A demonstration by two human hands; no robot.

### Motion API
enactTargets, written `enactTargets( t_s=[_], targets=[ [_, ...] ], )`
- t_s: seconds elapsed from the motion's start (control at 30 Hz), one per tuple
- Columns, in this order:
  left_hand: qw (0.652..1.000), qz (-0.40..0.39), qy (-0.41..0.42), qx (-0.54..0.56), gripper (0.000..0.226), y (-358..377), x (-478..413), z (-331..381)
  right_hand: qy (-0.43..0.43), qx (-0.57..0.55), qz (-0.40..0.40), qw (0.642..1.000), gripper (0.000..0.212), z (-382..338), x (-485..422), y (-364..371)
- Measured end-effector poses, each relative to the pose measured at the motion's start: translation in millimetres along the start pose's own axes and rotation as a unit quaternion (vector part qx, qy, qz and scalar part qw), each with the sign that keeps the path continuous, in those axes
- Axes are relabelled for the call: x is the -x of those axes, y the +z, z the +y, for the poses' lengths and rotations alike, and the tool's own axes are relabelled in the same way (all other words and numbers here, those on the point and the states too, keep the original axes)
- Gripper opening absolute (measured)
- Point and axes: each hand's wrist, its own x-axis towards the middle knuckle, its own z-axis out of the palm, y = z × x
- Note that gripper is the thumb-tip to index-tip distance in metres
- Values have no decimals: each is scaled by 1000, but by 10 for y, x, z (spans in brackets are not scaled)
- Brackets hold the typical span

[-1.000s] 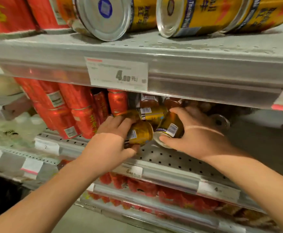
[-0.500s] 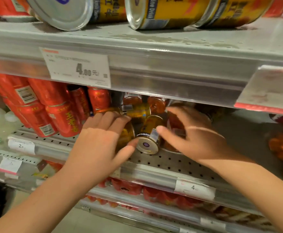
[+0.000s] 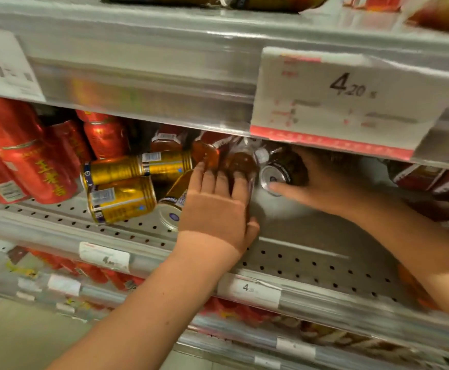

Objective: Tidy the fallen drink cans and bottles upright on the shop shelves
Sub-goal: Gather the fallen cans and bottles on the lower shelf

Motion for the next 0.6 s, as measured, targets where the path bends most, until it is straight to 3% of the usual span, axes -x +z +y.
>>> enactTargets(
  t_s=[0.23,0.33,0.4,0.5,0.6],
  targets=[
    [998,4,-8,56,80,23,211,-22,90,-54,-9,994,75,117,-12,90],
    [991,11,22,131,77,76,282,-10,106,-38,15,994,77,184,114,-21],
    [973,7,29,230,75,77,342,41,122,-47,42,991,78,232,214,-189],
    [916,-4,10,400,74,90,390,181,108,-84,74,988,55,290,374,-509],
    [893,-26,19,449,80,117,239,404,148,-72,67,984,61,420,509,-774]
  ],
)
